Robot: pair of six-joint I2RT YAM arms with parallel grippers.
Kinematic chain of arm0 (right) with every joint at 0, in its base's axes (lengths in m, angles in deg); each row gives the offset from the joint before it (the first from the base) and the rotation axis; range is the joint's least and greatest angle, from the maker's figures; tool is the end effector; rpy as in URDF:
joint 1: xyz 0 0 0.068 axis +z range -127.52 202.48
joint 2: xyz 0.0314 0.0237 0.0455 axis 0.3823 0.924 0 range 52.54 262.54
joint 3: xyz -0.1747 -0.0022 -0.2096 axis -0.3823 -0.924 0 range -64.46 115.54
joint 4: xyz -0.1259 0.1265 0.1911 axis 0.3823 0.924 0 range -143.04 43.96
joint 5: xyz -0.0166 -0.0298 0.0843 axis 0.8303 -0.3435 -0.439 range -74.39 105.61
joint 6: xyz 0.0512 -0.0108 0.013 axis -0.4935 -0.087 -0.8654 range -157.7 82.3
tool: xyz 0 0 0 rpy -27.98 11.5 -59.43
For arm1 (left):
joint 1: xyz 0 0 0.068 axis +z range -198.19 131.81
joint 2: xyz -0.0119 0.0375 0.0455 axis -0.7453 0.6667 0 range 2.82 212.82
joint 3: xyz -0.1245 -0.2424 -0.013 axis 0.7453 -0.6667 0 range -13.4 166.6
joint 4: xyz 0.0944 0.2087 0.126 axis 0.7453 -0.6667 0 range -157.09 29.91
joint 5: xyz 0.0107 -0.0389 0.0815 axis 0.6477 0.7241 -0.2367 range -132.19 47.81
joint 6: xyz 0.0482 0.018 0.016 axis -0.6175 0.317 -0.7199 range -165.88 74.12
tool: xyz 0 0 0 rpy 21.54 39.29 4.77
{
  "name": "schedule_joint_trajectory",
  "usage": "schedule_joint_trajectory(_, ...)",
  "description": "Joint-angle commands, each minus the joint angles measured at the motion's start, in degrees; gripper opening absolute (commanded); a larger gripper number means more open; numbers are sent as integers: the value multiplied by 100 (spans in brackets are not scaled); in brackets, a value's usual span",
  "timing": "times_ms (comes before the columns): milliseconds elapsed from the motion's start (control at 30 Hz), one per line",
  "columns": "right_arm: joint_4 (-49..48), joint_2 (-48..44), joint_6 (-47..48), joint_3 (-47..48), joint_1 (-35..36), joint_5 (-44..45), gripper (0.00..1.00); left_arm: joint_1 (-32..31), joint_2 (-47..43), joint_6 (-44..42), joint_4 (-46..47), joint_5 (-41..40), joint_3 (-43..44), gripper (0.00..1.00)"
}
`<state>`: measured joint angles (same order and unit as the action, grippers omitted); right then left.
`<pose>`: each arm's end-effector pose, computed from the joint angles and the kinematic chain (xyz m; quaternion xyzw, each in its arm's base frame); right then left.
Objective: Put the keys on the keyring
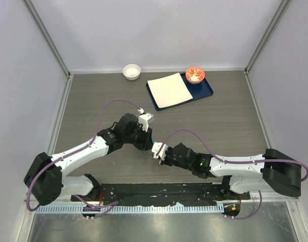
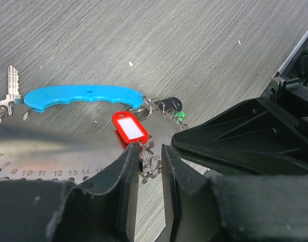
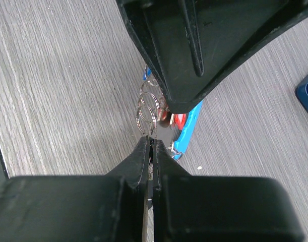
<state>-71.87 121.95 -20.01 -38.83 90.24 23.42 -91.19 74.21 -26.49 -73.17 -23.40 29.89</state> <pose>0.0971 0.2246 0.1884 -0.5439 0.6427 0.1750 0.5104 0.1831 -0.1866 0.2303 0.2498 0.8656 -0.3383 0.2717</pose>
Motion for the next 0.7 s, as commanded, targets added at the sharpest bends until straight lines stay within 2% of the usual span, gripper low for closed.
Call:
schedule_joint_trajectory(0, 169, 64, -178, -75, 35, -105, 1, 3, -64, 73, -63, 187, 233, 26)
schedule_joint_trajectory(167, 169, 82, -178, -75, 35, -105, 1, 11, -178, 55, -116, 134, 233, 21)
schedule_joint_trajectory(467, 169, 117, -187, -75, 35, -122, 1, 29, -425, 64, -63, -7, 119, 25)
schedule_joint_trajectory(667, 187, 99, -187, -67, 26, -122, 1, 38, -346, 73, -63, 81, 92, 20)
